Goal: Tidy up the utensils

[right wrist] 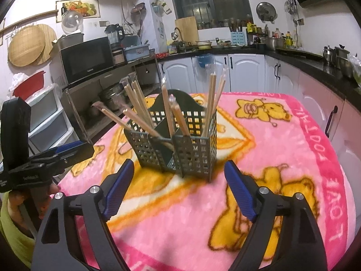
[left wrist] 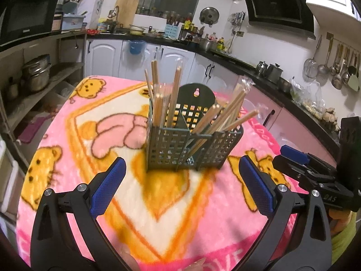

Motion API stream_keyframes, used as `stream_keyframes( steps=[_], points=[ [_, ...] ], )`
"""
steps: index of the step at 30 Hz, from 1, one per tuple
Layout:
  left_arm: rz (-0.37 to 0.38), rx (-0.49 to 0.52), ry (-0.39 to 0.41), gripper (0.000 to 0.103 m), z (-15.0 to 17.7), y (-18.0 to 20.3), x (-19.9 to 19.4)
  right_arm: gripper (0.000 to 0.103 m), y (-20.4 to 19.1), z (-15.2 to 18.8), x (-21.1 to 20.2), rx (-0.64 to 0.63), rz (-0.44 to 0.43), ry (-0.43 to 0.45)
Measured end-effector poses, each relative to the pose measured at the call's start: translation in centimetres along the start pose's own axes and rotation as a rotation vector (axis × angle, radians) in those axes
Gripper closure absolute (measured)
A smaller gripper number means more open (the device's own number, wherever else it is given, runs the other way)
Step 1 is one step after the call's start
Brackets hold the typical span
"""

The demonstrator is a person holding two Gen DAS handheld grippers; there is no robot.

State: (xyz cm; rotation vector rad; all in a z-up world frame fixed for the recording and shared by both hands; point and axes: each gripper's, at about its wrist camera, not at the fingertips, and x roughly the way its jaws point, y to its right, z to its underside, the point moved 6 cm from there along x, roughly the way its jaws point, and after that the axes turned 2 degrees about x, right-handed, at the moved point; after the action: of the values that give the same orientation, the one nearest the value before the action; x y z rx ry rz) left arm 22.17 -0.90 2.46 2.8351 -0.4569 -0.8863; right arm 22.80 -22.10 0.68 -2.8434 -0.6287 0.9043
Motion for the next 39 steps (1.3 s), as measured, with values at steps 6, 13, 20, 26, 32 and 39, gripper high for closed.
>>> stream_keyframes(
  steps=[6,13,20,26,32,39],
  points=[
    [-0.008,-0.010,-0.006,0.011,1.5,-0.2,0.5,0.019,-0.1,1.4,0.4,-0.016,0.012,-0.021],
    [-0.041,-0.018,-0.004,0.011,3.0,-0.5,0.7,0.014,-0.4,2.5,0.4,-0.037,0.038,-0.011],
    [-0.068,0.012,0.026,0.011,4.1,-0.2,0.7,0.013,-0.2,3.7,0.4,-0.046,0.076,0.022],
    [-0.088,0.042,0.062,0.011,4.5,0.2,0.4,0.013,0.5,3.9,-0.7,-0.077,0.171,0.132],
    [-0.112,0.060,0.109,0.011,4.5,0.4,-0.1,0.013,0.8,4.1,-1.7,-0.081,0.203,0.207],
    [-0.136,0.064,0.158,0.011,4.7,0.2,-0.6,0.009,0.5,4.6,-2.4,-0.088,0.195,0.234]
  ],
)
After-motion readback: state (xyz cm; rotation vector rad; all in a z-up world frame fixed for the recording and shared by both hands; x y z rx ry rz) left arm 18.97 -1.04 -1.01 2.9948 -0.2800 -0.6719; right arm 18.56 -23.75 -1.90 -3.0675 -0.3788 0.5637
